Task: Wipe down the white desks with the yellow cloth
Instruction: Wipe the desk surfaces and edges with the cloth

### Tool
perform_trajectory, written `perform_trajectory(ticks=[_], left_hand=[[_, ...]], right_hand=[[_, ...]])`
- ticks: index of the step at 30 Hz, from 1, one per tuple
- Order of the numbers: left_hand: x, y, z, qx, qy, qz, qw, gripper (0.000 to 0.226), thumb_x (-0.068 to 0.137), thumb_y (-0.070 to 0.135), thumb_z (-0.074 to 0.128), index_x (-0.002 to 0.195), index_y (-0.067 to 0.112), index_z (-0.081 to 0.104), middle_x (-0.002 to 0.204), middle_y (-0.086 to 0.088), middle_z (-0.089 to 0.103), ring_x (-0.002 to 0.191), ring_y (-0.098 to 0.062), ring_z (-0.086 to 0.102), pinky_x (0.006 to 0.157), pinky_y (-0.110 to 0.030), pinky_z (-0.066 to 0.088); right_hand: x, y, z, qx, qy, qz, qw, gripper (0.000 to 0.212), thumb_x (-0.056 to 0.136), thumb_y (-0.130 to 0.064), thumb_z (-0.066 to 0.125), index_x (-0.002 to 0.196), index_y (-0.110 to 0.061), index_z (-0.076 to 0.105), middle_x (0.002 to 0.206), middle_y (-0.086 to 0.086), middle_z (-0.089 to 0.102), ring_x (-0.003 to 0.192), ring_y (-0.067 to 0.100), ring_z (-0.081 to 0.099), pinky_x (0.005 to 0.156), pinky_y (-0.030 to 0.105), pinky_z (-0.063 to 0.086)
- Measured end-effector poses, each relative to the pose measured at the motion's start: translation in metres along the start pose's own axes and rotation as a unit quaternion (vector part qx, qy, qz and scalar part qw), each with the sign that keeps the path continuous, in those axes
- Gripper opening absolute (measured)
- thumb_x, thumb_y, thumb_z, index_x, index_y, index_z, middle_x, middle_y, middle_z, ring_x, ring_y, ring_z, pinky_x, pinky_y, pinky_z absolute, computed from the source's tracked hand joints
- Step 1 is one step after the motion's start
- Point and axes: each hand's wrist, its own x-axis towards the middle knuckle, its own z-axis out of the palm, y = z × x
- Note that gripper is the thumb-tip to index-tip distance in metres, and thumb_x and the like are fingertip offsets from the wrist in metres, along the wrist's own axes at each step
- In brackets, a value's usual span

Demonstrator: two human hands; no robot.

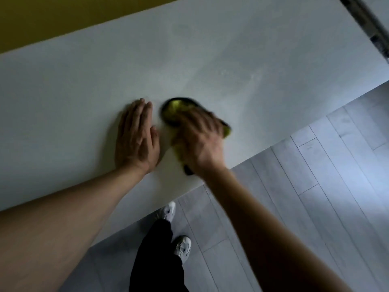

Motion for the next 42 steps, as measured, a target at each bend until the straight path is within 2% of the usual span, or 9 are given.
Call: perform_trajectory(ticks=[6, 9, 13, 17, 24, 28, 31, 35, 42], left_hand=[[-0.001, -0.002, 0.003, -0.012, 0.014, 0.0, 1.0, 0.058, 0.103, 0.021, 0.034, 0.157, 0.001, 0.036, 0.165, -0.018, 0.034, 0.154, -0.034, 0.03, 0.128, -0.048, 0.019], [-0.002, -0.003, 0.003, 0.002, 0.016, 0.009, 1.0, 0.058, 0.102, 0.02, 0.036, 0.157, 0.001, 0.036, 0.164, -0.019, 0.034, 0.153, -0.036, 0.031, 0.128, -0.047, 0.019], [0.0, -0.001, 0.003, 0.01, 0.012, -0.001, 1.0, 0.058, 0.101, 0.019, 0.038, 0.157, 0.001, 0.036, 0.165, -0.018, 0.034, 0.154, -0.036, 0.03, 0.129, -0.045, 0.016], [-0.001, -0.001, 0.004, 0.018, 0.015, 0.002, 1.0, 0.059, 0.101, 0.021, 0.036, 0.157, 0.001, 0.037, 0.164, -0.018, 0.034, 0.153, -0.037, 0.03, 0.129, -0.046, 0.017], [0.0, -0.004, 0.005, 0.006, 0.012, 0.003, 1.0, 0.059, 0.099, 0.022, 0.039, 0.154, -0.001, 0.041, 0.162, -0.021, 0.038, 0.151, -0.04, 0.034, 0.126, -0.052, 0.022], [0.0, -0.002, 0.004, 0.004, 0.011, 0.001, 1.0, 0.057, 0.101, 0.02, 0.038, 0.154, -0.002, 0.041, 0.162, -0.021, 0.038, 0.152, -0.039, 0.033, 0.127, -0.051, 0.022], [0.0, -0.001, 0.002, 0.009, 0.011, 0.006, 1.0, 0.058, 0.101, 0.019, 0.037, 0.156, 0.0, 0.038, 0.164, -0.019, 0.036, 0.153, -0.037, 0.032, 0.127, -0.049, 0.022], [0.0, -0.001, 0.002, 0.01, 0.009, 0.006, 1.0, 0.059, 0.102, 0.019, 0.036, 0.157, 0.0, 0.035, 0.165, -0.018, 0.033, 0.154, -0.035, 0.03, 0.128, -0.049, 0.021], [0.002, 0.001, -0.001, 0.013, 0.005, 0.003, 1.0, 0.059, 0.102, 0.02, 0.038, 0.157, 0.0, 0.035, 0.165, -0.018, 0.033, 0.153, -0.036, 0.03, 0.127, -0.05, 0.022]], right_hand=[[0.013, 0.004, 0.005, 0.003, -0.039, -0.088, 0.995, 0.053, 0.093, -0.044, 0.051, 0.142, -0.024, 0.055, 0.149, 0.003, 0.051, 0.142, 0.029, 0.041, 0.119, 0.052, 0.025], [0.03, 0.065, -0.019, 0.004, 0.03, 0.056, 0.998, 0.047, 0.094, -0.033, 0.06, 0.14, -0.022, 0.057, 0.148, 0.007, 0.051, 0.134, 0.034, 0.044, 0.112, 0.045, 0.031], [0.059, 0.142, -0.054, -0.023, 0.048, 0.231, 0.972, 0.057, 0.093, -0.036, 0.04, 0.148, -0.026, 0.046, 0.156, 0.007, 0.039, 0.14, 0.033, 0.035, 0.118, 0.042, 0.023], [0.066, 0.128, -0.052, -0.025, 0.073, 0.301, 0.951, 0.056, 0.092, -0.036, 0.044, 0.147, -0.026, 0.047, 0.155, 0.005, 0.04, 0.142, 0.029, 0.033, 0.12, 0.044, 0.02], [0.021, -0.022, 0.01, 0.02, -0.012, -0.026, 0.999, 0.049, 0.091, -0.039, 0.061, 0.138, -0.024, 0.06, 0.146, 0.001, 0.054, 0.142, 0.025, 0.041, 0.123, 0.044, 0.014], [0.029, -0.002, 0.008, 0.002, -0.038, -0.075, 0.997, 0.052, 0.094, -0.044, 0.057, 0.142, -0.025, 0.056, 0.149, 0.001, 0.051, 0.143, 0.026, 0.039, 0.122, 0.047, 0.02], [0.055, 0.045, -0.009, 0.012, 0.014, 0.019, 1.0, 0.054, 0.088, -0.035, 0.066, 0.139, -0.021, 0.059, 0.146, 0.008, 0.053, 0.136, 0.033, 0.044, 0.114, 0.042, 0.025], [0.102, 0.129, -0.042, -0.023, 0.036, 0.233, 0.971, 0.057, 0.093, -0.037, 0.046, 0.149, -0.027, 0.044, 0.156, 0.006, 0.039, 0.139, 0.033, 0.035, 0.116, 0.04, 0.022], [0.114, 0.113, -0.041, -0.045, 0.038, 0.264, 0.963, 0.055, 0.092, -0.037, 0.05, 0.145, -0.026, 0.049, 0.154, 0.006, 0.042, 0.136, 0.033, 0.038, 0.113, 0.039, 0.025]])
